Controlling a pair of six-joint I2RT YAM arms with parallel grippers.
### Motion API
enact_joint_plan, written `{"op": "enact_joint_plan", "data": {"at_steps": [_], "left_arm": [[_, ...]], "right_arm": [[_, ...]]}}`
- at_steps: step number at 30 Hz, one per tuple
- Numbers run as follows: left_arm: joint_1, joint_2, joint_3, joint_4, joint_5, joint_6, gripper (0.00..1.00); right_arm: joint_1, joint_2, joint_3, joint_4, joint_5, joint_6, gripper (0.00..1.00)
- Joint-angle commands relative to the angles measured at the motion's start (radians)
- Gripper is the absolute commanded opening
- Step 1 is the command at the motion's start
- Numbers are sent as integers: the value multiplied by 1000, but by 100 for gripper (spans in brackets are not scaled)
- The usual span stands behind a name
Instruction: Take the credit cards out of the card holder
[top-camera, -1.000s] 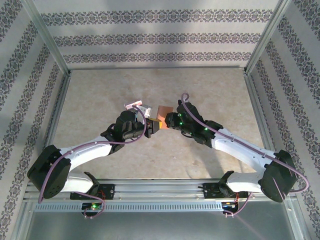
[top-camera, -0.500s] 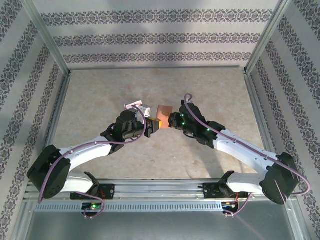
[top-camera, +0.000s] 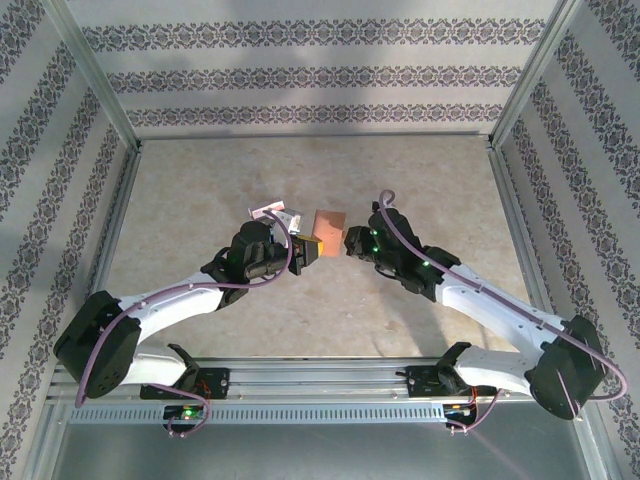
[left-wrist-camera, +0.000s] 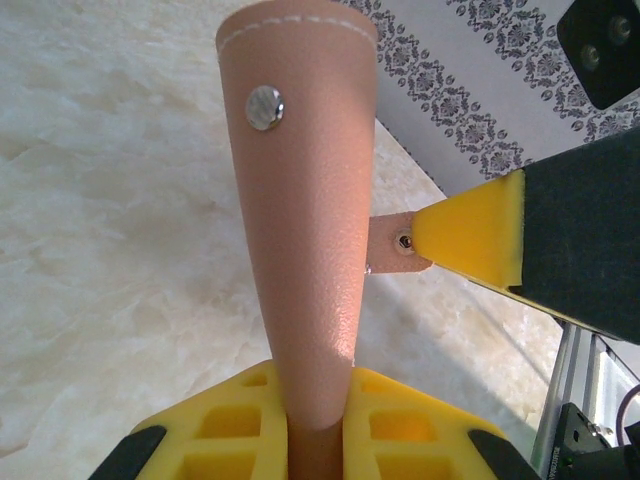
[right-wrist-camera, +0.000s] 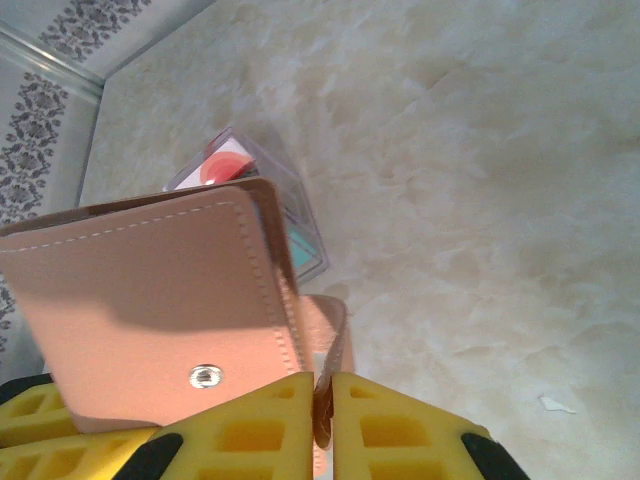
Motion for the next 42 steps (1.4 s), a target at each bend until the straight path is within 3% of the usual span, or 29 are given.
{"op": "enact_joint_plan", "data": {"at_steps": [1,16,21,24,29,34,42], "left_arm": [[-13,-32,31,31,30,21,0],[-13,-47,33,66,89,-7,0],[-13,-49,30,65,80,-12,0],[-13,-49,33,65,85,-15,0],[-12,-58,41,65,90,-23,0],[-8,-82,42,69,91,-36,0],[-7,-72,51,116,168,-65,0]], "right_arm": [[-24,-48,-38,17,16,-31,13],[-91,-172,-180,193,-83,-60,33],[-90,-179,-197,267,-164,-101,55],[-90,-181,-211,309,-196,-123,63],[-95,-181,-245,348,-202,-135,64],[-121,-204,-297,374,-195,-111,57],[-146,-205,-334,453,-262,-91,55]]}}
